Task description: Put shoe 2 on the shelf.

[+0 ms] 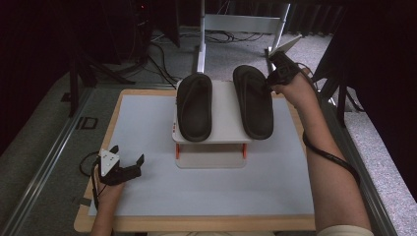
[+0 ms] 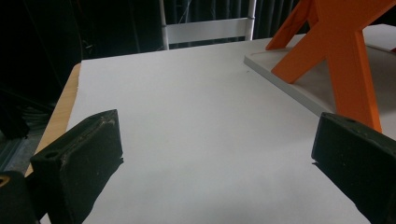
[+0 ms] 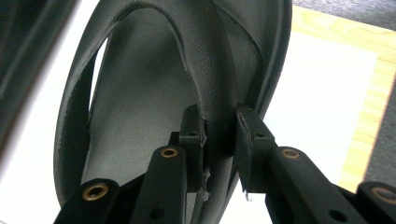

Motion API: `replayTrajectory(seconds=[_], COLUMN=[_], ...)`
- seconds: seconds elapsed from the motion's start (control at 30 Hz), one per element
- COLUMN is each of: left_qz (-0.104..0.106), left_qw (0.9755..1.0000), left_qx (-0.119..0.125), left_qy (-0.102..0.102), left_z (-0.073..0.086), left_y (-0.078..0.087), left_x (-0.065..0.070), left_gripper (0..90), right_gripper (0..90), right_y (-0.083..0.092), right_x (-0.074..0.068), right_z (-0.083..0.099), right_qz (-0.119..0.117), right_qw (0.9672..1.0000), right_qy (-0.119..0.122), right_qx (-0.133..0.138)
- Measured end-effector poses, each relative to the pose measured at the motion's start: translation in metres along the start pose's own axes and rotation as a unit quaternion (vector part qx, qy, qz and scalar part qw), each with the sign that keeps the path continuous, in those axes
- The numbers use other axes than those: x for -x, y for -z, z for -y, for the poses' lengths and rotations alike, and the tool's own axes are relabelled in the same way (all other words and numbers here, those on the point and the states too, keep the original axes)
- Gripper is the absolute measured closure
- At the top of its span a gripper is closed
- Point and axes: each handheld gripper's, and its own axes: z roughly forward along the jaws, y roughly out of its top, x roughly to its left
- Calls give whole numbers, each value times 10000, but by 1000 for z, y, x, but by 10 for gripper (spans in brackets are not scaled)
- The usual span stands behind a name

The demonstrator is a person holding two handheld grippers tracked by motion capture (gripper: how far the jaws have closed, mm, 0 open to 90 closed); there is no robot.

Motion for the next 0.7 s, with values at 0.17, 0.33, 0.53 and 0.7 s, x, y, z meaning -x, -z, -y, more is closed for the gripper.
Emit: replayTrajectory(seconds=[0.17, 0.33, 0.53, 0.7], left_qz=[4, 0, 0, 13], left_qw=[10000, 10000, 10000, 10000], left_qx=[2, 2, 0, 7], left_qy=[2, -3, -1, 3], left_z=[0, 0, 0, 0], left_y=[0, 0, 0, 0], left_x=[0, 0, 0, 0], left_gripper=[16, 16, 16, 16], right_gripper=[744, 744, 744, 743], right_y=[-9, -16, -24, -32], right_x=[-13, -28, -45, -51], right_z=[-6, -12, -17, -17], right_qz=[-123, -214, -210, -198], right_qw=[9999, 9996, 9992, 9987], right_qy=[36, 107, 236, 240], right_qx=[-71, -126, -254, -393])
